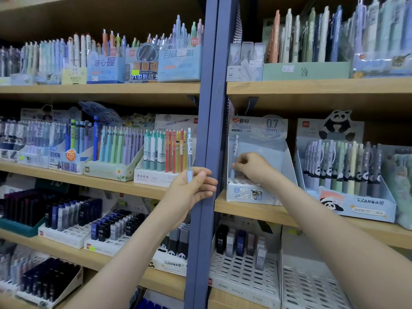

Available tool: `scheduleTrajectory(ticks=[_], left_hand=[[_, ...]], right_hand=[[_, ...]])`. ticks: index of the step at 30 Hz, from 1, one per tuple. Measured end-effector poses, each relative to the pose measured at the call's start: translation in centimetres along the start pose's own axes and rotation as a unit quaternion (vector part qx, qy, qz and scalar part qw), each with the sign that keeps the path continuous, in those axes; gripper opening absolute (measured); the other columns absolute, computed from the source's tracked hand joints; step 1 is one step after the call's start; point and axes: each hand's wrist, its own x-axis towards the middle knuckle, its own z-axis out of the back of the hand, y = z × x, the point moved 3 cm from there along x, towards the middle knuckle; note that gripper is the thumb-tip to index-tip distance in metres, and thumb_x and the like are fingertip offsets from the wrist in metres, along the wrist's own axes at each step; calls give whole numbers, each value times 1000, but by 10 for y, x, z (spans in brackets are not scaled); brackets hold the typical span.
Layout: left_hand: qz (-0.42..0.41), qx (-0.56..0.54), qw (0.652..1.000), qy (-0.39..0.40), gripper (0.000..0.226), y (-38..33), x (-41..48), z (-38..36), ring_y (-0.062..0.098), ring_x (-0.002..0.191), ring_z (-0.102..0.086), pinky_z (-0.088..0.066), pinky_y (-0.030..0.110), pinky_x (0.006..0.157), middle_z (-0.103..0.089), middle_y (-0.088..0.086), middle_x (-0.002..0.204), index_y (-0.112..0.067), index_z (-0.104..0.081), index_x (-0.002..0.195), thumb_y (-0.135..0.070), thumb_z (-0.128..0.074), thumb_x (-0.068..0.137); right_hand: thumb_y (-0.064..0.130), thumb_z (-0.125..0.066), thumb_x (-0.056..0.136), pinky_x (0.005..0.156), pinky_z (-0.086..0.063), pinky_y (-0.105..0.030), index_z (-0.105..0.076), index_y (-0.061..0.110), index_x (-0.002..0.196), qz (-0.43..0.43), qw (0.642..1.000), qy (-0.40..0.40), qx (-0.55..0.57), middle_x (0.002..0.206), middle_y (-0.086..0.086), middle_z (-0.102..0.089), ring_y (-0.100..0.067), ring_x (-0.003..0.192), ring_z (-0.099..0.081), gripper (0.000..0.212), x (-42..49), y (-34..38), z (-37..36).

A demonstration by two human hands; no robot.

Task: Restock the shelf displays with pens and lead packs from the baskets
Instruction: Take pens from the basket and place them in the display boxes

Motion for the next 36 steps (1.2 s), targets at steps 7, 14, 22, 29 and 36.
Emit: scheduleTrajectory(ticks=[7, 14, 22, 29, 36], left_hand=[[5, 9, 1000, -4, 15, 5, -1, 5, 11, 65, -64, -54, 20, 64, -68, 7, 77, -4, -58, 99, -12, -45, 99], [-1, 32, 999, -9, 16, 6, -1, 7, 11, 65, -64, -54, 21, 65, -68, 6, 77, -4, -58, 100, -12, -44, 100], [-13, 38, 999, -24, 17, 10, 1, 3, 13, 80, -70, -57, 21, 73, -69, 8, 87, -4, -60, 100, -11, -44, 100], [-9, 30, 999, -33, 18, 11, 1, 2, 14, 82, -71, -56, 20, 73, -69, 10, 91, -5, -61, 102, -12, -44, 100], [-4, 41, 999, -33, 18, 11, 1, 2, 15, 84, -70, -56, 21, 74, -69, 10, 92, -4, -61, 103, -13, -45, 100]], right_hand=[[25, -63, 89, 61, -41, -25, -56, 13, 93, 12, 998, -65, 0, 80, -2, -59, -17, 71, -56, 15, 9, 1, 1], [19, -66, 87, 68, -47, -29, -55, 17, 80, 16, 993, -104, 49, 80, -5, -63, -23, 78, -61, 13, 16, 2, -1], [18, -64, 90, 63, -59, -41, -56, 13, 90, 30, 989, -92, 115, 81, -14, -68, -29, 64, -66, 9, 8, 1, -2], [7, -68, 85, 60, -54, -35, -49, 13, 99, 51, 993, -37, 96, 81, -5, -55, -17, 63, -56, 23, 4, 0, -4], [12, -67, 87, 61, -53, -35, -50, 18, 104, 64, 994, -30, 83, 95, -8, -59, -20, 72, -55, 25, 3, -2, -3]])
